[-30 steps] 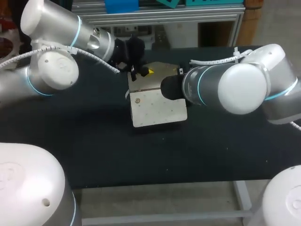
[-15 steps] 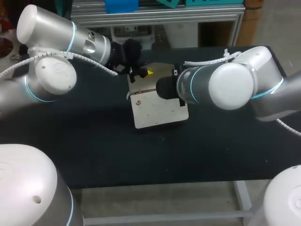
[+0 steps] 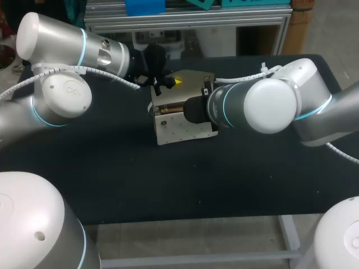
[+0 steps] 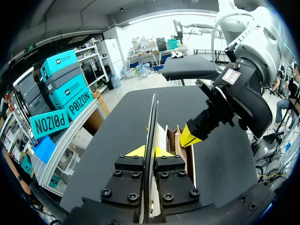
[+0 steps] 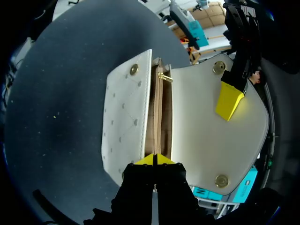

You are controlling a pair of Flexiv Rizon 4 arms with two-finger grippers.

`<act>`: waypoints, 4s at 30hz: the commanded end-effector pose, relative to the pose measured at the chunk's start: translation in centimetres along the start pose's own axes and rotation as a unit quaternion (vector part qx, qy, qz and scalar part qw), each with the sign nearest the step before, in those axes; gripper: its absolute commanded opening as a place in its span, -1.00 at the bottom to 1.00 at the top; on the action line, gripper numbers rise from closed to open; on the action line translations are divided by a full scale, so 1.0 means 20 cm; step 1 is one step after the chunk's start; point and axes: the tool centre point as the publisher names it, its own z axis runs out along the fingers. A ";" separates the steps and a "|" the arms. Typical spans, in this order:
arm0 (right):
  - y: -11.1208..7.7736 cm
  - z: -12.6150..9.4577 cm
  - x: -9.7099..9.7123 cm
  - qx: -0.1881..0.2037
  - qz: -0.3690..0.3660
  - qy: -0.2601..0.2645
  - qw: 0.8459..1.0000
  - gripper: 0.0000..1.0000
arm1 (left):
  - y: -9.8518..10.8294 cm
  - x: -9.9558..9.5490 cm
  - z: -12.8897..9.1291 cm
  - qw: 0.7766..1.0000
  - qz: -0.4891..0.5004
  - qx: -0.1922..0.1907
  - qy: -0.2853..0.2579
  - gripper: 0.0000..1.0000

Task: Pick up the bag, open it, inspect its contents, close it, and place it on the opposite side

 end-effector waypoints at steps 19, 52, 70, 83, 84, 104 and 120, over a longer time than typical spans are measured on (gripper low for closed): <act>-0.02 0.03 -0.09 0.003 0.011 -0.028 1.000 -1.00 | -0.02 0.07 0.02 0.999 0.023 0.001 0.029 -1.00; 0.06 0.14 0.07 -0.024 -0.012 0.064 0.998 -1.00 | 0.00 0.08 -0.03 0.998 0.030 0.043 0.023 -1.00; 0.07 0.27 0.07 -0.009 -0.006 0.171 0.985 -1.00 | 0.02 0.11 -0.05 0.998 0.035 0.045 0.018 -1.00; 0.05 0.26 0.14 -0.024 -0.015 0.203 0.979 0.15 | 0.04 0.09 -0.04 0.998 0.032 0.045 0.010 -1.00; 0.05 0.26 0.15 -0.024 -0.017 0.205 0.978 0.26 | 0.04 0.09 -0.04 0.998 0.033 0.045 0.009 -1.00; 0.05 0.26 0.17 -0.031 -0.027 0.215 0.976 0.89 | 0.04 0.10 -0.02 0.998 0.043 0.040 0.015 -1.00; 0.05 0.26 0.16 -0.032 -0.027 0.214 0.976 0.98 | 0.04 0.09 -0.02 0.998 0.045 0.039 0.012 -1.00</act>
